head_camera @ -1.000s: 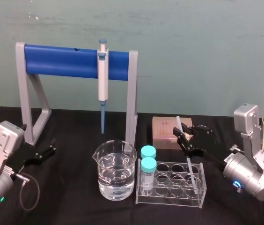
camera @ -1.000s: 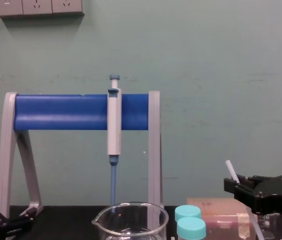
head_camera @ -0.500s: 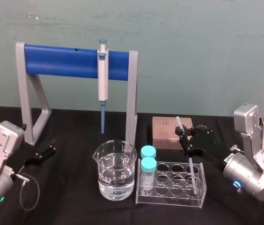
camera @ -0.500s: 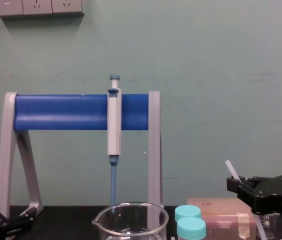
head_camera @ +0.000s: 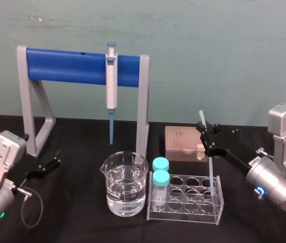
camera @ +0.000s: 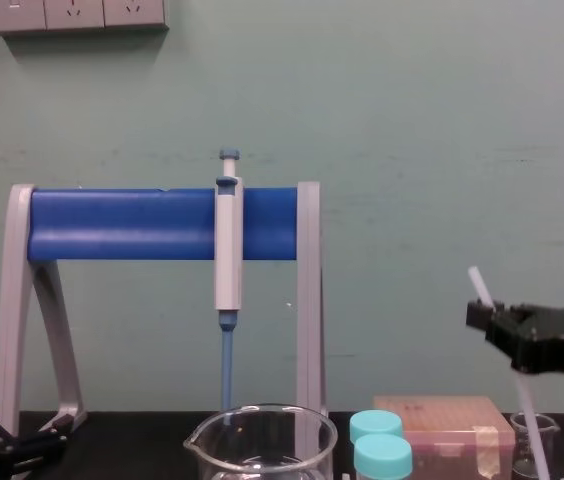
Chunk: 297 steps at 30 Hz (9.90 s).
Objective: Pick up the stirring rod with one hand, then place it down.
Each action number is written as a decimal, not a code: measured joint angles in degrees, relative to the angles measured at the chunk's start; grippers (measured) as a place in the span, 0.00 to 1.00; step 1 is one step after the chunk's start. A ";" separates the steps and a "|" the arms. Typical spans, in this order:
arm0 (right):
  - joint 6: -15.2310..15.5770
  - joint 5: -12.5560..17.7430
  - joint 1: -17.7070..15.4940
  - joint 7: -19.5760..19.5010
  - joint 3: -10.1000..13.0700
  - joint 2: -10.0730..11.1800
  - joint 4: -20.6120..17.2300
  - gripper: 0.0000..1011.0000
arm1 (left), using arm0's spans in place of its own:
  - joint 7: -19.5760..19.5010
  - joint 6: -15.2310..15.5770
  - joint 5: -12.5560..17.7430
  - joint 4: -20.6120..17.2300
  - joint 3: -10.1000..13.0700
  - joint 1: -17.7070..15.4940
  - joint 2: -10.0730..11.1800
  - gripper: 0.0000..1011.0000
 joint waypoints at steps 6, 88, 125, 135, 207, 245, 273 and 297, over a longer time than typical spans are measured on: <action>-1.43 1.25 -0.95 0.66 2.20 -0.57 -2.34 0.07 | 0.00 0.00 0.00 0.00 0.00 0.00 0.00 0.99; -18.86 -7.67 -2.68 1.55 8.35 -4.65 -0.57 0.07 | 0.00 0.00 0.00 0.00 0.00 0.00 0.00 0.99; -18.86 -7.67 -2.68 1.55 8.35 -4.65 -0.57 0.07 | 0.00 0.00 0.00 0.00 0.00 0.00 0.00 0.99; -18.86 -7.67 -2.68 1.55 8.35 -4.65 -0.57 0.07 | 0.00 0.00 0.00 0.00 0.00 0.00 0.00 0.99; -13.78 -1.93 -3.33 9.79 3.73 -3.29 -1.02 0.07 | 0.00 0.00 0.00 0.00 0.00 0.00 0.00 0.99; -12.11 -3.15 0.72 11.83 0.64 -3.00 8.02 0.07 | 0.00 0.00 0.00 0.00 0.00 0.00 0.00 0.99; -11.83 -3.56 0.76 11.26 0.54 -2.97 8.11 0.22 | 0.00 0.00 0.00 0.00 0.00 0.00 0.00 0.99; -11.88 -3.47 0.76 11.31 0.54 -2.96 8.09 0.95 | 0.00 0.00 0.00 0.00 0.00 0.00 0.00 0.99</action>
